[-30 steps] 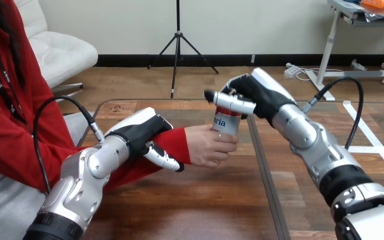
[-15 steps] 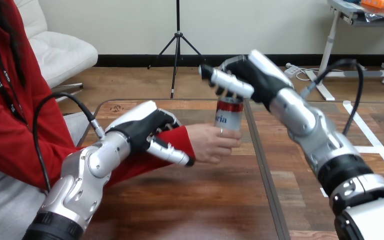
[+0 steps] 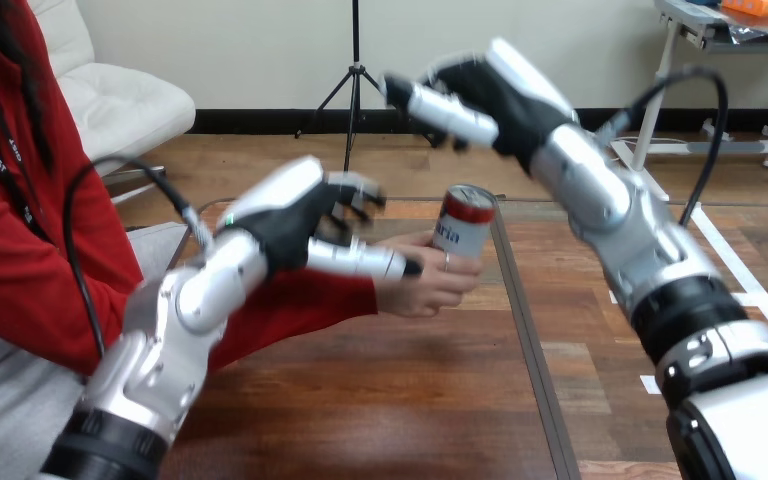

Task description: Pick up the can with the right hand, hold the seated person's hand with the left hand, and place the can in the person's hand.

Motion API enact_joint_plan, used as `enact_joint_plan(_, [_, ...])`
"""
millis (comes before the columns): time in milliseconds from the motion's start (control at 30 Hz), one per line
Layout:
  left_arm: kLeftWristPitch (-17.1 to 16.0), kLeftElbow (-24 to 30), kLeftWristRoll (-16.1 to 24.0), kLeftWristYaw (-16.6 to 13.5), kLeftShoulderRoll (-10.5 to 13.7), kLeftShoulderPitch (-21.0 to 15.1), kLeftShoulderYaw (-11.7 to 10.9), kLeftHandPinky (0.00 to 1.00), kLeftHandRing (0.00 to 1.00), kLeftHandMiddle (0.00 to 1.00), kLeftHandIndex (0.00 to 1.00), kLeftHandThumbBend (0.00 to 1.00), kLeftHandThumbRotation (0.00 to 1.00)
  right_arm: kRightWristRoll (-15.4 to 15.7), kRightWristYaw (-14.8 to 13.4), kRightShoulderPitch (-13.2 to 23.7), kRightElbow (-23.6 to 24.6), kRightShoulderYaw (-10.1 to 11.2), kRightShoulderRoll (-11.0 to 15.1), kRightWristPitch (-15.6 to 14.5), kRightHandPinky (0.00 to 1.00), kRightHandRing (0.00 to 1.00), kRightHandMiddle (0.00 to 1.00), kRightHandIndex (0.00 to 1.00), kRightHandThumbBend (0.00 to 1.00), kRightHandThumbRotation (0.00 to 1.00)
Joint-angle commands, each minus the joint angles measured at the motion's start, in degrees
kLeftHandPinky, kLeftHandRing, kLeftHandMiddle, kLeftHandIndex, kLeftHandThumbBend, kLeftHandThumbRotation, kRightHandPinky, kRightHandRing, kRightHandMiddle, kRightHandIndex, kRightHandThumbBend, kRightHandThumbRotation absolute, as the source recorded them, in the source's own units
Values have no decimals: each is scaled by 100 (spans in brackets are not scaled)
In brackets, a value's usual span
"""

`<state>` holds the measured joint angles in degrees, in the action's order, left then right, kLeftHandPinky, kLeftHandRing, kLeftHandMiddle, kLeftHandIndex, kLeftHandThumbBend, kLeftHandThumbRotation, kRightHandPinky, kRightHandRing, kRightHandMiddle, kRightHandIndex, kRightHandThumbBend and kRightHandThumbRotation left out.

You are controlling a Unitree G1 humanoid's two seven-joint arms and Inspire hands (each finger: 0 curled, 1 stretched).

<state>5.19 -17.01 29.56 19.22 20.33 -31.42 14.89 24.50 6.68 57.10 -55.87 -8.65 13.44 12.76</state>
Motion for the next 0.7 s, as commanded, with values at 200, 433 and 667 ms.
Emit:
enact_joint_plan(200, [-324,928,-95,-393,66,-1171,-425,69,87,90,94,100,73,-397,193,1213,1010,190,113,83,48,59,63,66,100,100])
enact_joint_plan(433, [-343,936,-15,-456,82,-1129,-410,70,88,92,98,100,78,-504,268,1132,1129,196,152,48,50,62,66,68,100,100])
enact_joint_plan(667, [-459,899,64,-683,81,-1071,-398,68,88,92,99,100,91,-649,324,1039,1248,211,195,47,56,69,70,72,100,100])
